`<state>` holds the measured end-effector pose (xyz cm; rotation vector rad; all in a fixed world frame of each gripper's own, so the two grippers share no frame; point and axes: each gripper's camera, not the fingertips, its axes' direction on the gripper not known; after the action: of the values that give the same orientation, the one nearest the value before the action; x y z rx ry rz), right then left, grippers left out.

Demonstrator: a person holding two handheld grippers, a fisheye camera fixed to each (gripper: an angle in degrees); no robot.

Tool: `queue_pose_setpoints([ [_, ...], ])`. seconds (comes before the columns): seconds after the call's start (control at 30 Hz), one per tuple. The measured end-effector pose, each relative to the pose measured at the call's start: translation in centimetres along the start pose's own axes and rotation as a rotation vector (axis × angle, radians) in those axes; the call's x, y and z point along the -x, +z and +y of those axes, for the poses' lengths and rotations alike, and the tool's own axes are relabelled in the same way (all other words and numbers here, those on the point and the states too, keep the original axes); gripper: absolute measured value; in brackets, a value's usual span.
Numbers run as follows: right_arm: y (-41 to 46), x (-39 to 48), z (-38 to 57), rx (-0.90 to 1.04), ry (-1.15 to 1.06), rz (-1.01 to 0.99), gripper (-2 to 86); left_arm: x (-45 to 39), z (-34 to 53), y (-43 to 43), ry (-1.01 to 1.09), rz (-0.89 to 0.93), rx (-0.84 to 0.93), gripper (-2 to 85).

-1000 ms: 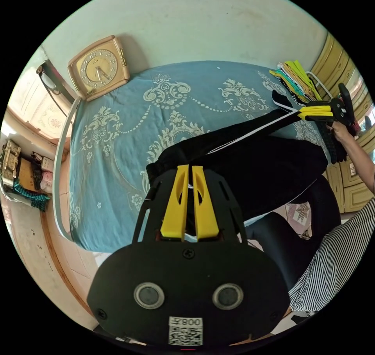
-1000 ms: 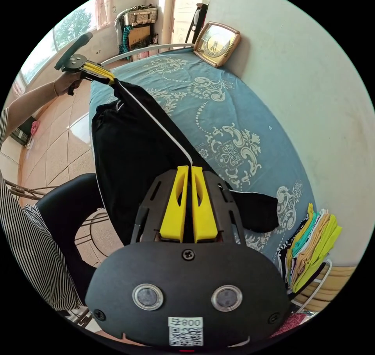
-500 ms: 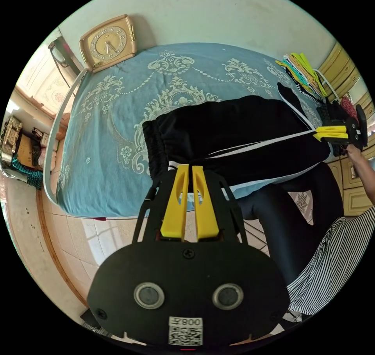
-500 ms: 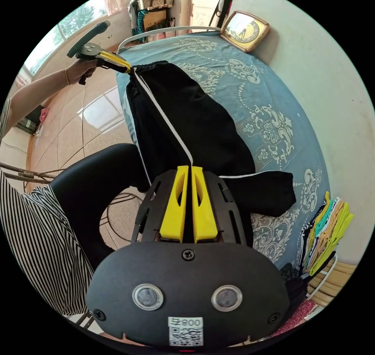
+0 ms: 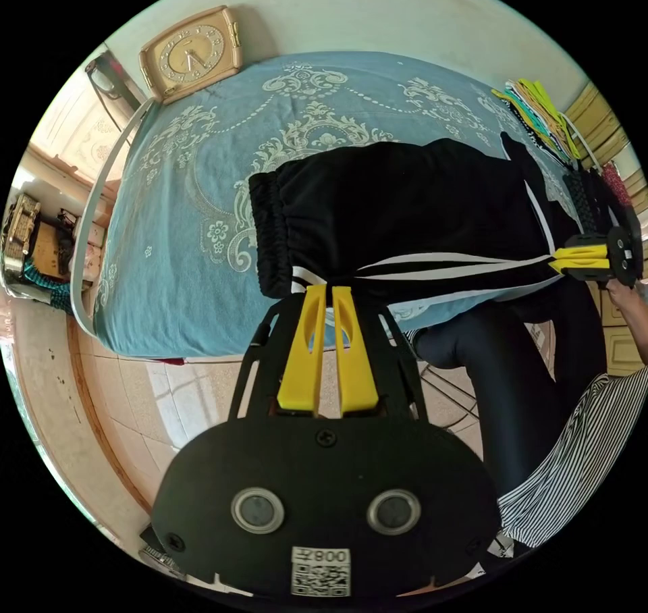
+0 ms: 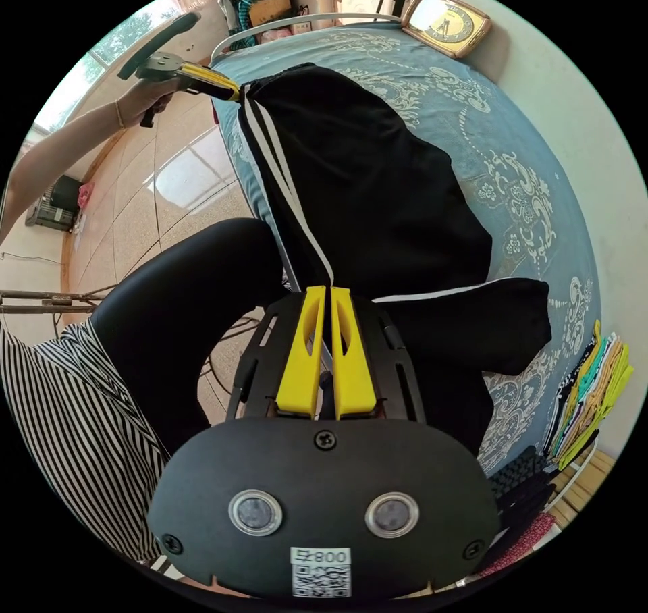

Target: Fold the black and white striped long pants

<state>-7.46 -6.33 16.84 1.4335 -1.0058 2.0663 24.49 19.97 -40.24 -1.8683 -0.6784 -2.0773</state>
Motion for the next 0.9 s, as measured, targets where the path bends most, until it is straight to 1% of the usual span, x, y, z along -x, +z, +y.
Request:
queue_pose_setpoints([
  [0.27,1.6,2.2,-0.7,0.033,0.021,-0.048,1.2,0.2,2.6,-1.0,0.002,-0.003,0.026,1.2],
  [0.5,3.8,4.3,-1.1,0.077,0.003,-0.041,1.6,-0.1,4.5,-1.2,-0.001,-0.004,0.044,1.0],
  [0.9,6.0,6.8,0.0,0.049,0.013,-0.051,1.9,0.9,7.2,-2.4,-0.102,0.14,0.036,1.1],
])
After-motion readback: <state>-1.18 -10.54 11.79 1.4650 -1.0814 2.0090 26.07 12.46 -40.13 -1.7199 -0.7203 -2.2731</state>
